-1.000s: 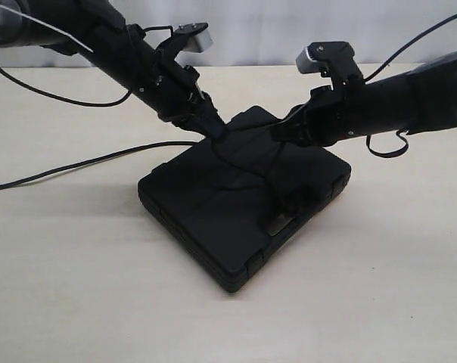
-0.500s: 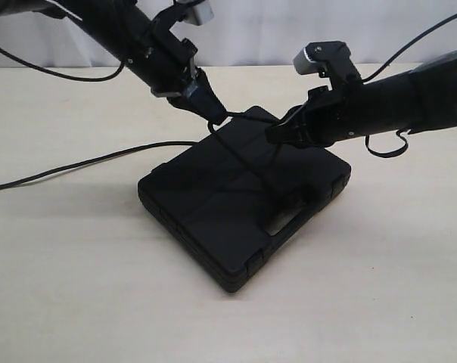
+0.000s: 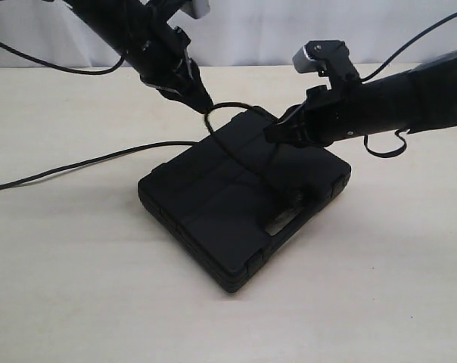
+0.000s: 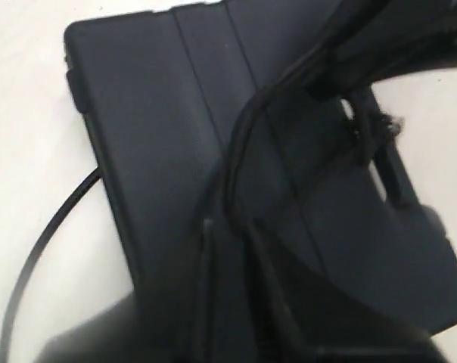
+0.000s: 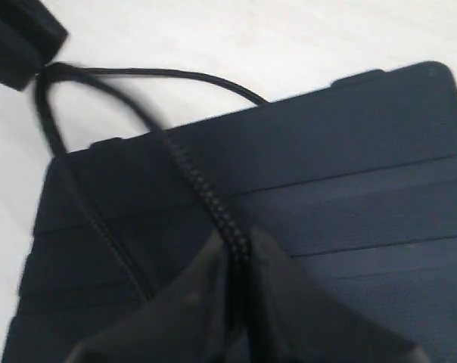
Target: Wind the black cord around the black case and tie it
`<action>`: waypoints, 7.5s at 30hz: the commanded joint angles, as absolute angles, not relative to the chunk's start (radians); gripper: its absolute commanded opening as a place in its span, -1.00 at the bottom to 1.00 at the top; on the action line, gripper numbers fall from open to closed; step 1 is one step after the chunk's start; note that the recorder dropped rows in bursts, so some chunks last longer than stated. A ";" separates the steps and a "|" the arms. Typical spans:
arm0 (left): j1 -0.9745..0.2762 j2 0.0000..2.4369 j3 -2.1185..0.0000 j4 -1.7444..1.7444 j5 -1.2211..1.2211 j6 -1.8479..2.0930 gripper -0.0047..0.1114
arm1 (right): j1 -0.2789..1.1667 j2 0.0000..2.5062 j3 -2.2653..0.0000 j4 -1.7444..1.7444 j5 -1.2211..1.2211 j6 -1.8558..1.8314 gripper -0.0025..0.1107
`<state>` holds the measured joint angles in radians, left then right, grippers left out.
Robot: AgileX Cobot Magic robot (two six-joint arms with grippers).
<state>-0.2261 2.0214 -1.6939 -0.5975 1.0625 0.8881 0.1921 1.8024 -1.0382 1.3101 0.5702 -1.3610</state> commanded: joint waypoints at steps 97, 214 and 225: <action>0.105 2.098 -1.489 -0.848 0.864 1.047 -0.92 | 0.177 1.797 -1.034 1.375 0.626 -1.373 -0.88; -0.164 1.862 -1.489 -0.831 1.006 1.831 0.01 | 0.212 1.623 -1.186 1.146 0.755 -0.858 -0.88; -0.164 1.876 -1.489 -0.913 0.914 1.851 0.01 | 0.212 1.627 -1.344 1.216 0.773 -0.841 -0.88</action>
